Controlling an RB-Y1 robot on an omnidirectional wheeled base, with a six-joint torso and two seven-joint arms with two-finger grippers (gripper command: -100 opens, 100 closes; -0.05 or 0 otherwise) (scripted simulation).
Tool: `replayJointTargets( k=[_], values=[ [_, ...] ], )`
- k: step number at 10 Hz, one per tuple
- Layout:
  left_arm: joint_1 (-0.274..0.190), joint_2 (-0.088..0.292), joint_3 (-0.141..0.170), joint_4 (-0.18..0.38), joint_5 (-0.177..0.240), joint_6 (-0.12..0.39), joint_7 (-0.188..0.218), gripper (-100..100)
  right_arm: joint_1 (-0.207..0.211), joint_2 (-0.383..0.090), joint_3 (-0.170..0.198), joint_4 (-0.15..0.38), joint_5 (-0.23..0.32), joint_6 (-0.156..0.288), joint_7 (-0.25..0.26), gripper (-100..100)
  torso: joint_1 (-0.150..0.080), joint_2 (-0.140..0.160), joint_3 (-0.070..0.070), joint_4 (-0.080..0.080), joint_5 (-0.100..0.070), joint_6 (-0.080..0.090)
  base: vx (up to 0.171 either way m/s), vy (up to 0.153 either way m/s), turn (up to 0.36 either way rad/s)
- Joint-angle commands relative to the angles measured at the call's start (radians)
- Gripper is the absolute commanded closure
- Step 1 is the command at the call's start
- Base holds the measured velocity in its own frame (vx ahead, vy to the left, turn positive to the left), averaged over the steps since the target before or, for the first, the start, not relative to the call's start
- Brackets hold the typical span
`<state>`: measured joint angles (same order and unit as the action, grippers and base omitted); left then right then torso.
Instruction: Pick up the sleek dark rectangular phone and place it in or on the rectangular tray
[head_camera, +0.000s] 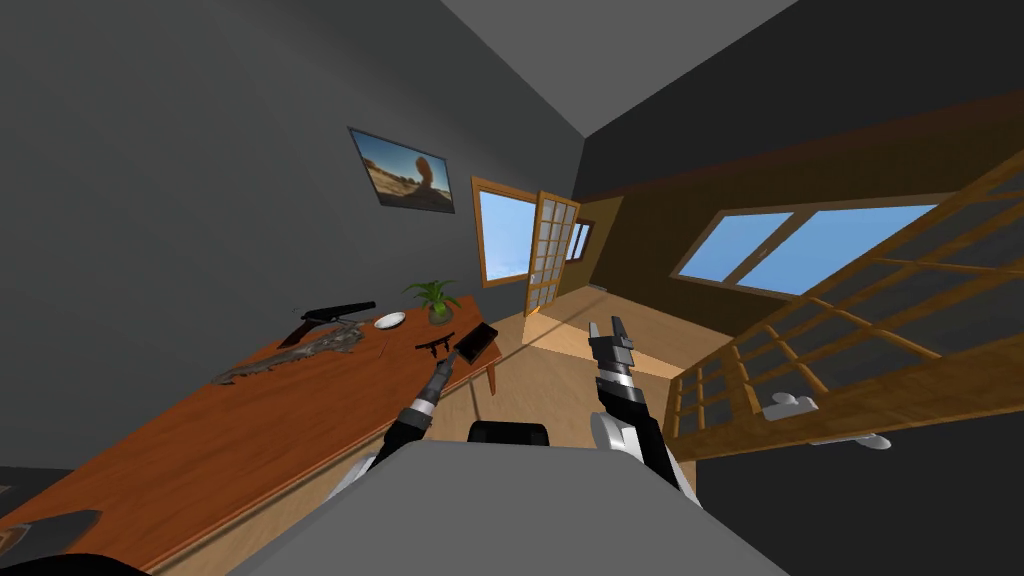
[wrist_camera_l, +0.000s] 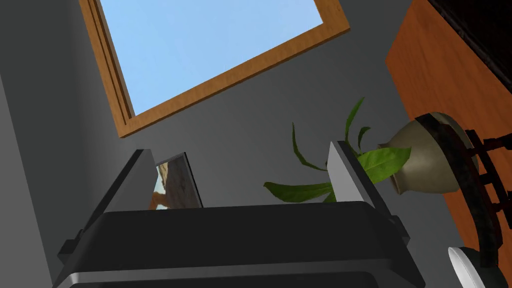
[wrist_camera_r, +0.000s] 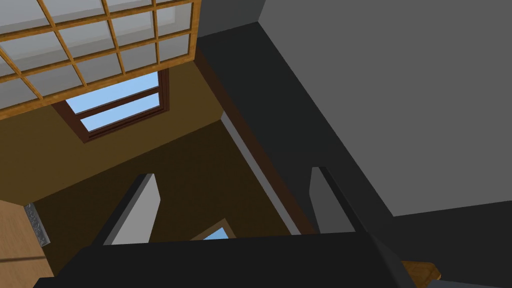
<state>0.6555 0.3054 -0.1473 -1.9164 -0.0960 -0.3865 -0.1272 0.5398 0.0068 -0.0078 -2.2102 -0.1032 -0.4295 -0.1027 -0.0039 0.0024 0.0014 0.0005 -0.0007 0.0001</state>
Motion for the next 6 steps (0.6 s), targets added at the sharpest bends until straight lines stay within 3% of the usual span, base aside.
replayJointTargets(
  k=[1,3,4,6],
  values=[
    [0.006,0.027,-0.004,0.031,0.004,0.011,0.001,-100,0.000,0.000,0.000,0.000,0.000,0.000,0.000,0,0.000,0.000,0.000,0.000,0.000,0.000,-0.022,-0.040,-0.037],
    [0.018,0.087,-0.021,0.104,0.005,0.036,0.000,-100,0.000,0.000,0.000,0.000,0.000,0.000,0.000,0,0.002,-0.001,-0.001,0.000,0.000,0.000,-0.013,-0.046,-0.129],
    [0.018,0.087,-0.021,0.124,0.005,0.036,0.000,-100,0.000,0.000,0.000,0.000,0.000,0.000,0.000,0,0.001,-0.001,-0.001,0.000,0.000,0.000,-0.005,-0.041,-0.064],
    [0.025,0.148,-0.037,0.202,0.007,0.062,0.000,-100,0.000,0.000,0.000,0.000,0.000,0.000,0.000,0,0.002,-0.002,-0.001,0.000,0.000,0.000,0.001,-0.055,-0.167]
  ],
)
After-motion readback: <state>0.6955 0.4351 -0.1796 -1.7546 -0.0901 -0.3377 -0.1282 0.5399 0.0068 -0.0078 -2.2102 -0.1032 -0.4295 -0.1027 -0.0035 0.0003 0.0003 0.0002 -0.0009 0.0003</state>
